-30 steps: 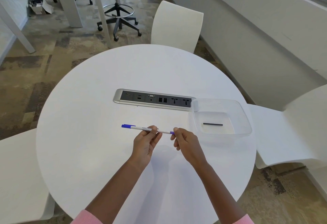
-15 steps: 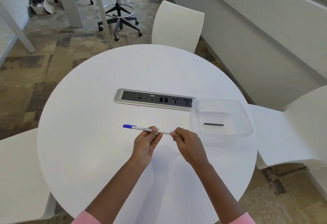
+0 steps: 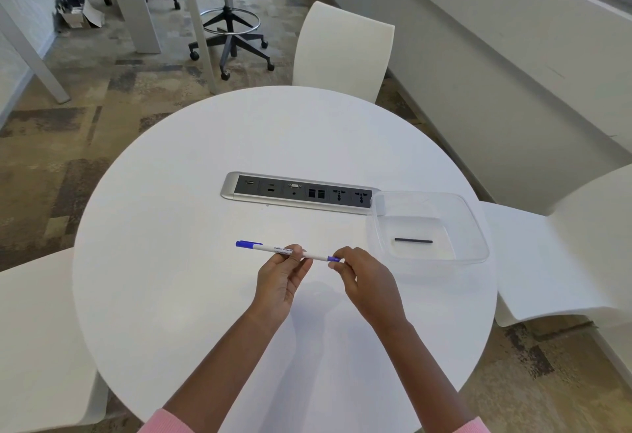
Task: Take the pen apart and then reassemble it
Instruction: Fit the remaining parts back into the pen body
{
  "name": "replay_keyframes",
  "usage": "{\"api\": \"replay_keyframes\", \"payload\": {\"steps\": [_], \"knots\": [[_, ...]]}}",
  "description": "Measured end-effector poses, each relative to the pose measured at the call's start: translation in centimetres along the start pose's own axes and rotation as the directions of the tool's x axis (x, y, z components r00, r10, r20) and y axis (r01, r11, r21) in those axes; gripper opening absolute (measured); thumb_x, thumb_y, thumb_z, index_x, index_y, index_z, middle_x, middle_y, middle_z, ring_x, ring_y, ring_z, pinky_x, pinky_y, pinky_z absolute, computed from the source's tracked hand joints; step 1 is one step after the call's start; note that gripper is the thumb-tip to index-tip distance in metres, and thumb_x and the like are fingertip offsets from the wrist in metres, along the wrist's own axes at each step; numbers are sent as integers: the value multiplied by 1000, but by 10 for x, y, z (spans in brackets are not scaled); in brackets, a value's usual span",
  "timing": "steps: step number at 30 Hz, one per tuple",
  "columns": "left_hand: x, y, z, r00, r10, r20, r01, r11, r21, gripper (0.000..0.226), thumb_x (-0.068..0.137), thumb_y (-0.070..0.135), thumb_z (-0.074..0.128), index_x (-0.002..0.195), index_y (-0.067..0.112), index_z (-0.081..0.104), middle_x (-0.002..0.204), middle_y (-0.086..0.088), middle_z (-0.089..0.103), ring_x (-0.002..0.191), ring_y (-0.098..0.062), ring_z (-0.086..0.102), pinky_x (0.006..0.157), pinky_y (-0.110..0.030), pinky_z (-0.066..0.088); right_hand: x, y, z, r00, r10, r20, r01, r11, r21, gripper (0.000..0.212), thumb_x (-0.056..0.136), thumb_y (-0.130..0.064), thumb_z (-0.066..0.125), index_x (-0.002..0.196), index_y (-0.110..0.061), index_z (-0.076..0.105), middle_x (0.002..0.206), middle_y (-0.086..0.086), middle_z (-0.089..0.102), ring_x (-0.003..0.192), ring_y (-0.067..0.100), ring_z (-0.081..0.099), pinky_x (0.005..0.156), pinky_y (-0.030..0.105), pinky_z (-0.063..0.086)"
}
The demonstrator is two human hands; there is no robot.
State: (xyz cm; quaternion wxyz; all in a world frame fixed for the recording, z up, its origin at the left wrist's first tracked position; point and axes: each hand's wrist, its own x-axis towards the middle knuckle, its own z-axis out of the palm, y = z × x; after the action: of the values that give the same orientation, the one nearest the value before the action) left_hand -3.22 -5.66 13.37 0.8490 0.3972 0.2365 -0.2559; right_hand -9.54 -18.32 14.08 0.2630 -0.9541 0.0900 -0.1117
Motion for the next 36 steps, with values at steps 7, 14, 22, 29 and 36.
{"api": "replay_keyframes", "payload": {"steps": [7, 14, 22, 29, 36], "knots": [[0, 0, -1, 1000, -2, 20, 2, 1000, 8, 9, 89, 3, 53, 82, 2, 60, 82, -6, 58, 80, -15, 60, 59, -16, 56, 5, 1, 0, 999, 1, 46, 0, 1000, -3, 36, 88, -40, 32, 68, -15, 47, 59, 0, 44, 55, 21, 39, 45, 21, 23], [-1, 1, -3, 1000, 1, 3, -1, 1000, 6, 10, 88, 2, 53, 81, 1, 60, 81, -7, 59, 80, -17, 60, 59, -17, 57, 1, -1, 0, 994, 54, 98, -57, 998, 27, 17, 88, -35, 52, 87, -18, 52, 53, -11, 37, 51, 8, 39, 46, 17, 25], [-3, 1, -1, 1000, -3, 19, 2, 1000, 20, 10, 89, 2, 53, 81, 2, 59, 82, -6, 58, 80, -15, 59, 61, -15, 56, 0, -2, -2, 1000, 14, 22, -14, 1000, 18, 38, 84, -43, 34, 80, -14, 58, 61, -2, 48, 55, 17, 39, 46, 18, 23], [-6, 5, 4, 984, 144, 102, -158, 976, 147, 12, 88, 5, 54, 79, 9, 59, 78, -1, 58, 69, -13, 61, 60, -16, 55, 7, -7, -3, 944, 232, 234, -324, 778, 538, 38, 95, -21, 42, 57, -20, 49, 48, -2, 48, 46, 11, 44, 53, 23, 38], [-8, 7, 10, 962, 213, 172, -243, 954, 177, 9, 86, 1, 55, 83, 6, 62, 81, -7, 60, 61, -10, 66, 61, -17, 55, 9, -11, -2, 958, 208, 198, -285, 770, 572, 21, 96, -22, 39, 81, -31, 52, 61, -3, 56, 53, 4, 49, 53, 11, 38]]}}
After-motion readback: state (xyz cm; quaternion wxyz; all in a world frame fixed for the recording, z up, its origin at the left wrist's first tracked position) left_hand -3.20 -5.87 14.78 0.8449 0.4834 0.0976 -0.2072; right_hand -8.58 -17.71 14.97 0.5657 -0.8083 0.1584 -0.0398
